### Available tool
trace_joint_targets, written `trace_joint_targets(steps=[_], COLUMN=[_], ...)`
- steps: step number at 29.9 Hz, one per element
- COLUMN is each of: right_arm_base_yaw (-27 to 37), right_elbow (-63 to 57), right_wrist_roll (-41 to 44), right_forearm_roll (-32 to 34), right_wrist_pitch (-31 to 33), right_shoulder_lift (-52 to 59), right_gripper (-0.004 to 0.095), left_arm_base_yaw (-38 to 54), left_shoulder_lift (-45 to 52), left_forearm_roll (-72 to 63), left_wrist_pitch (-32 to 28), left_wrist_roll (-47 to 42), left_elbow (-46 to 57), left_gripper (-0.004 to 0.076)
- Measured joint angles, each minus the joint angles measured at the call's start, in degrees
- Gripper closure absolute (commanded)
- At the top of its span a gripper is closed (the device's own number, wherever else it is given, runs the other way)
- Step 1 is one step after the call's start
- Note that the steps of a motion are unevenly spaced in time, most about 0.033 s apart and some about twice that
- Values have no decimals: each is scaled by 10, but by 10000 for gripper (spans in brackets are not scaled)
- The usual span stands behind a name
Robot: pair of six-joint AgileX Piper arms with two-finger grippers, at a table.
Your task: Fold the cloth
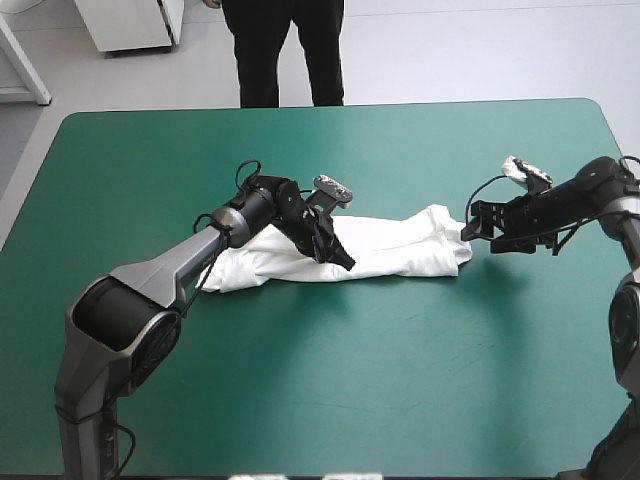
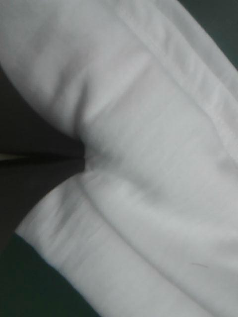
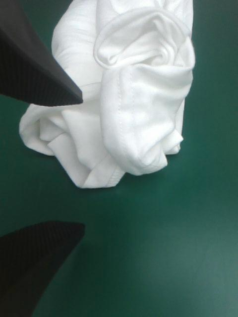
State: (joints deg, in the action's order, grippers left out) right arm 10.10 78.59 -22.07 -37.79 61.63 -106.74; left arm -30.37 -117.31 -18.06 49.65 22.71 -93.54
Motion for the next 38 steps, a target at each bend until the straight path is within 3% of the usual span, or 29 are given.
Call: trace_joint_targets(steps=[9,12,16,21,30,38], right_arm_base_yaw=[-45,-58,-78,-92,-96,-103], right_elbow=[8,14,17,18,19,73], right_wrist_roll=[-17,-18,-19,-21,-21,-12], right_forearm_roll=[-21,-29,-38,-54,-79,-51], right_wrist_pitch=[-15,-17,-29,-37,-36,10], right_shoulder_lift=[-44,-53,-64,-80,-86,-67], right_gripper=[280,335,543,930,920,919], left_arm_base_yaw=[0,0,0,0,0,0], left_shoulder_lift=[-3,-3,-3,-3,-7,-10], left_forearm_roll=[2,3,4,4,8,8], left_wrist_pitch=[4,4,4,4,2,4], left_wrist_roll=[0,-1,-2,-2,-2,-2], left_elbow=[-5,-6,-8,-9,-10,-14], left_gripper=[734,734,734,734,734,734])
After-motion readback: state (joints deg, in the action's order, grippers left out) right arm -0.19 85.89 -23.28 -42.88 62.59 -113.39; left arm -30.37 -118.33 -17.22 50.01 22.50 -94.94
